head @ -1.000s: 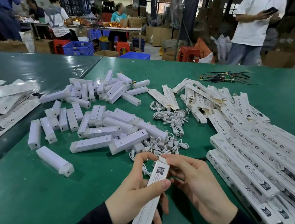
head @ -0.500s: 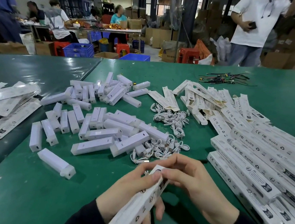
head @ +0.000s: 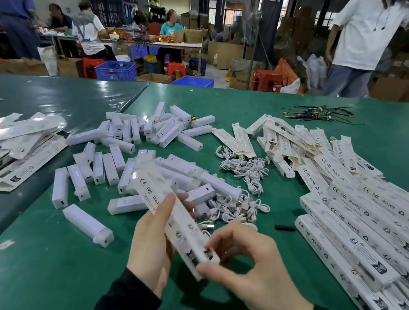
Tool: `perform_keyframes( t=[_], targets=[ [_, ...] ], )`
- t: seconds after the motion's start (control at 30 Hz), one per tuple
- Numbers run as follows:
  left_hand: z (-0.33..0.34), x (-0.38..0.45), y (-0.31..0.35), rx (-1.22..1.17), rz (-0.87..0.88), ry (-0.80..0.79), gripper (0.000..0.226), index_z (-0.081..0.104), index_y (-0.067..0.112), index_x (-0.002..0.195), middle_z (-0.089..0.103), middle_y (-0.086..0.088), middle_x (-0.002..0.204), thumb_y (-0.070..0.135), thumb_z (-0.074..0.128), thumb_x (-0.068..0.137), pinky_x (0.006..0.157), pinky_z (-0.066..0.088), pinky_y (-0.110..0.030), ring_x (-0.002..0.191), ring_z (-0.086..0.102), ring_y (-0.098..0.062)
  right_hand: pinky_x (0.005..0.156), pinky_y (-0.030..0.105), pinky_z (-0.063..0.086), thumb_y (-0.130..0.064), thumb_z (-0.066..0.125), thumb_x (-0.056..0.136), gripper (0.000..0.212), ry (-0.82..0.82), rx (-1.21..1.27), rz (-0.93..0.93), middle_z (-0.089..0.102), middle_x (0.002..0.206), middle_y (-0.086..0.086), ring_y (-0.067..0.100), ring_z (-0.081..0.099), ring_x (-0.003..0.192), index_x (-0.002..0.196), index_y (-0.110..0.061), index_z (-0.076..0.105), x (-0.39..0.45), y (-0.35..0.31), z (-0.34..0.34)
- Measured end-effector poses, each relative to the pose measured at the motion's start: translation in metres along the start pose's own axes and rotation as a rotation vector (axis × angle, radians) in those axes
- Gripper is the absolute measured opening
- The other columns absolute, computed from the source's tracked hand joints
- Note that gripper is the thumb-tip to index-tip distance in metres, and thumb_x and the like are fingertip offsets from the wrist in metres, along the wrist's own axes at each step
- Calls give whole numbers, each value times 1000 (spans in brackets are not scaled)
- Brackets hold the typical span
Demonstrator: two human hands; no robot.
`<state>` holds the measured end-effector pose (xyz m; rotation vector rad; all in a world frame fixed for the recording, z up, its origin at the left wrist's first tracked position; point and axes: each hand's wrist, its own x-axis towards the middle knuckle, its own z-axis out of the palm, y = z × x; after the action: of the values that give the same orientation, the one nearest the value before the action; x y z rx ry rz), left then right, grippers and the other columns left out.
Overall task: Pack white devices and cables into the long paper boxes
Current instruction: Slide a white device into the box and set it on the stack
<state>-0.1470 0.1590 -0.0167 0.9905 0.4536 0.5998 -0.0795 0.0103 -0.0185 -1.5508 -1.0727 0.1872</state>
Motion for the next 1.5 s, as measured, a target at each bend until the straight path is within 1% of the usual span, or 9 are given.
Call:
perform_keyframes(
  t=[0.17,0.37,0.53,0.67,0.83,0.93,1.03,1.27,1.5],
  targets=[
    [-1,-8,5,-147,-95,-130,35,55,4,95,54,-11,67,33,58,74,37,40,-25,41,41,-19,76,36,52,-20,58,96,10,211,-344,-50,69,88,-10,13,65,84,100,-22,66,30,10,-12],
    [3,-14,4,-102,-192,-278,32,42,16,106,49,-10,66,39,47,84,31,35,-18,28,33,-15,116,41,16,-16,46,95,48,-210,-908,-79,46,146,-6,15,31,141,142,-25,39,74,27,7],
    [4,-18,9,-89,-205,-369,44,62,13,68,39,-10,58,42,36,90,30,40,-20,25,34,-16,103,41,25,-21,52,86,49,-286,-1104,-55,43,134,2,24,39,123,134,-21,42,93,28,19],
    [4,-19,11,-164,-215,-379,35,58,7,84,30,-11,49,37,40,86,30,40,-22,27,32,-19,93,38,33,-27,53,92,23,-150,-1184,-177,54,118,1,24,47,112,114,-21,55,86,28,16],
    [2,-11,6,12,-177,-442,37,44,11,110,42,-11,48,29,62,83,31,42,-23,25,39,-19,68,21,55,-34,59,95,46,286,-465,-21,65,86,-14,6,68,74,135,-33,36,67,21,-17],
    [2,-14,0,75,-172,-540,31,48,23,110,52,-15,62,25,63,83,35,48,-27,32,49,-22,68,23,58,-18,60,96,46,423,137,241,73,96,-11,5,71,88,122,-48,37,53,15,-31],
    [4,-17,-6,109,-231,-600,23,53,25,106,57,-17,73,24,60,85,38,51,-32,43,60,-29,62,28,59,1,46,98,43,444,539,329,74,108,7,25,73,95,131,-25,39,44,12,-39],
    [7,-20,-8,198,-304,-754,48,39,63,121,68,-19,93,27,52,93,46,57,-39,70,71,-40,71,37,61,5,45,97,57,417,813,330,68,115,24,38,70,100,136,-36,39,43,1,-44],
    [6,-18,-5,216,-266,-792,54,44,59,117,68,-18,80,25,57,77,46,57,-39,70,70,-40,68,30,59,-2,49,98,46,406,802,323,70,112,19,34,71,100,133,-31,39,41,1,-37]
  ],
)
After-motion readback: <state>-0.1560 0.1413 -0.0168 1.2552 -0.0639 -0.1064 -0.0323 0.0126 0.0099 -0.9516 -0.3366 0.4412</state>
